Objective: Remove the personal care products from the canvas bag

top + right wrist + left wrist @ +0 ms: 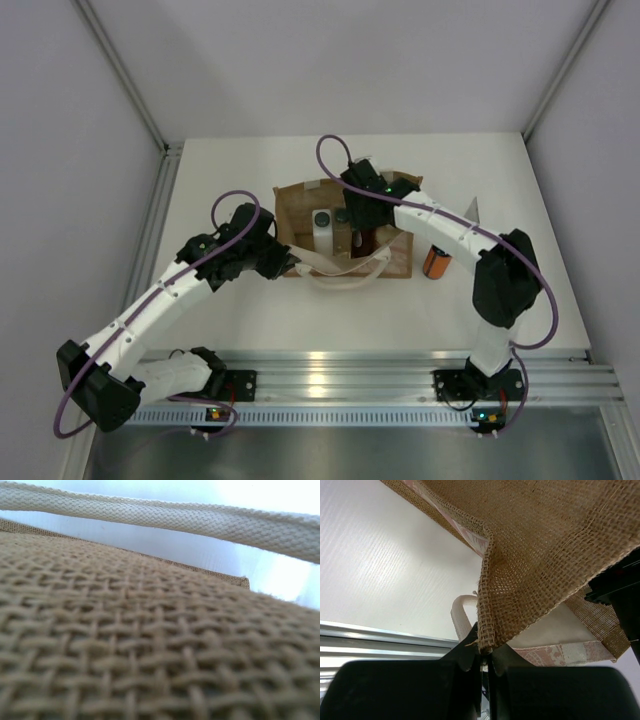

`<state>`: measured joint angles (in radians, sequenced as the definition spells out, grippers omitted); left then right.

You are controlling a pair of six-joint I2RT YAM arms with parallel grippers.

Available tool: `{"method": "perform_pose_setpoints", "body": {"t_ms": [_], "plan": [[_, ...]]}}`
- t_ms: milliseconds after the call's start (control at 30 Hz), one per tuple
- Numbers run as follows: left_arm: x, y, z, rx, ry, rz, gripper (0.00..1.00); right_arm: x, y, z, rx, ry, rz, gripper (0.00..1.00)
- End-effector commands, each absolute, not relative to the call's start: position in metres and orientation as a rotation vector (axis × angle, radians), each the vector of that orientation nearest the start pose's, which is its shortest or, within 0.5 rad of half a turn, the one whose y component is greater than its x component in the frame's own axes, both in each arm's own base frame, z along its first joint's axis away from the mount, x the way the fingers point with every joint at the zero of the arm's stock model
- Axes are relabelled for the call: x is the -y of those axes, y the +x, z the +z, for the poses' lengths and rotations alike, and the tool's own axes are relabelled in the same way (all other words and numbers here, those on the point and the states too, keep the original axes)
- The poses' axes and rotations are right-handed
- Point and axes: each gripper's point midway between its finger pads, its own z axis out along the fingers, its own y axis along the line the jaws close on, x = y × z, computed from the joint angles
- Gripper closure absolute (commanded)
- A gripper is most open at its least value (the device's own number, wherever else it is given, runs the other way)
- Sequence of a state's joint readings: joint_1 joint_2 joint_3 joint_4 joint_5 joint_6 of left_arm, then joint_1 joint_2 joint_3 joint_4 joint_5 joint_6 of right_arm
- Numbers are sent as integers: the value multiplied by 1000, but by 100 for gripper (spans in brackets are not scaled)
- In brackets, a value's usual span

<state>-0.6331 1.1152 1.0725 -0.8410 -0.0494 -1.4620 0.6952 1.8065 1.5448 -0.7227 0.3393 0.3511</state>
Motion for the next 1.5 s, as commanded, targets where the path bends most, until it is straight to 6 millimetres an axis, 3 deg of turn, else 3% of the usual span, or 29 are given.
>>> {"method": "perform_pose_setpoints", "body": {"t_ms": [0, 167, 567, 733, 1033, 1233, 1467], "plan": [[209, 224, 201, -2446, -1087, -775, 100, -231, 374, 176, -2358, -234, -9, 99], [209, 225, 200, -2444, -1095, -770, 100, -228, 374, 220, -2269, -215, 45, 100], [208, 225, 196, -2444, -1121, -762, 100, -217, 362, 293, -2163, -228, 94, 100], [209, 226, 196, -2451, -1119, -760, 100, -206, 346, 315, -2159, -268, 80, 100], [212, 226, 192, -2473, -1120, -754, 100, -191, 320, 376, -2103, -284, 143, 100], [212, 227, 193, -2468, -1119, -754, 100, -176, 305, 409, -2053, -270, 159, 100], [213, 226, 192, -2474, -1122, -753, 100, -140, 289, 449, -1959, -178, 101, 100]]}}
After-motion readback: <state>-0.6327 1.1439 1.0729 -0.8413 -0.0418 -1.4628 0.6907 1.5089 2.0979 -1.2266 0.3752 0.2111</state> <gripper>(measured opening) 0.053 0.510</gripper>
